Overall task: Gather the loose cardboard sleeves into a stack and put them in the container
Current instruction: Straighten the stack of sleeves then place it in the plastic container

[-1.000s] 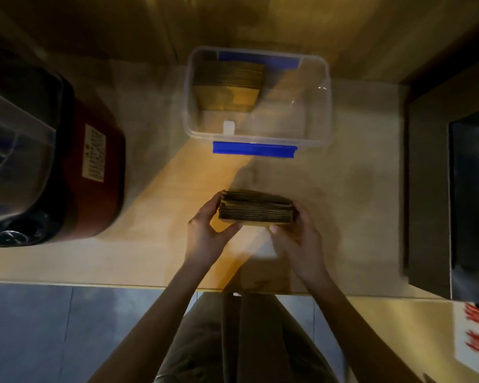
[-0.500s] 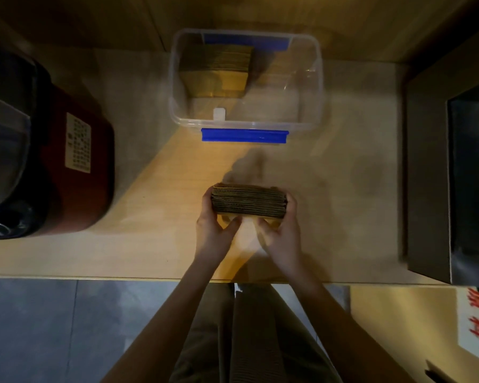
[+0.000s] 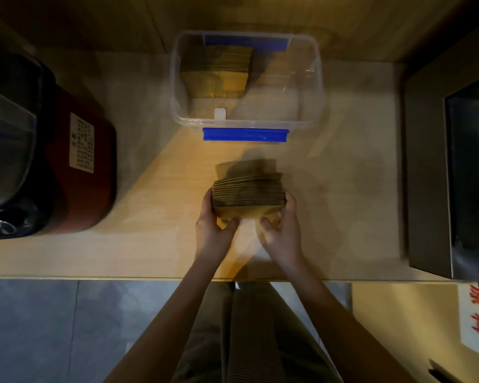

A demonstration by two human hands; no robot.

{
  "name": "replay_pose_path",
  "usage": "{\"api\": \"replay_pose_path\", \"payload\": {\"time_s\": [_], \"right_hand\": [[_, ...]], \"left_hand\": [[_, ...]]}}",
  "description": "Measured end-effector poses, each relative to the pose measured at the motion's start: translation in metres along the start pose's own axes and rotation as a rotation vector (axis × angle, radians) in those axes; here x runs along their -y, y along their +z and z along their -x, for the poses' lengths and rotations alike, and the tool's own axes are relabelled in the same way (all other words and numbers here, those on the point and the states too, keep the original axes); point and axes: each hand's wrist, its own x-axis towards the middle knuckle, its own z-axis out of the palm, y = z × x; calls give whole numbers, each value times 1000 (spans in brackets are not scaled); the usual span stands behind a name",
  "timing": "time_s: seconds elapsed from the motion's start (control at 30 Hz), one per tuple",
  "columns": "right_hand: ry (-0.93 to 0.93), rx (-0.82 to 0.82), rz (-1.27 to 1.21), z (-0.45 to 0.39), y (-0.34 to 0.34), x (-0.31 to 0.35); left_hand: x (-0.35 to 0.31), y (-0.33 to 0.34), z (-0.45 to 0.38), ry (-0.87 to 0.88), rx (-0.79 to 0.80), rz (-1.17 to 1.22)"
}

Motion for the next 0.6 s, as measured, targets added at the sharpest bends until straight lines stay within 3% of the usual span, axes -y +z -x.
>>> {"api": "replay_pose_path", "payload": {"time_s": [0.2, 0.4, 0.6], "right_hand": [[12, -9, 1, -7, 3, 9], [21, -19, 52, -11, 4, 13], [-64, 19, 193, -9, -8, 5]], "left_hand": [[-7, 0, -4, -9, 27, 14], [-5, 0, -7, 31, -62, 7], [0, -13, -10, 191, -18, -141]]}}
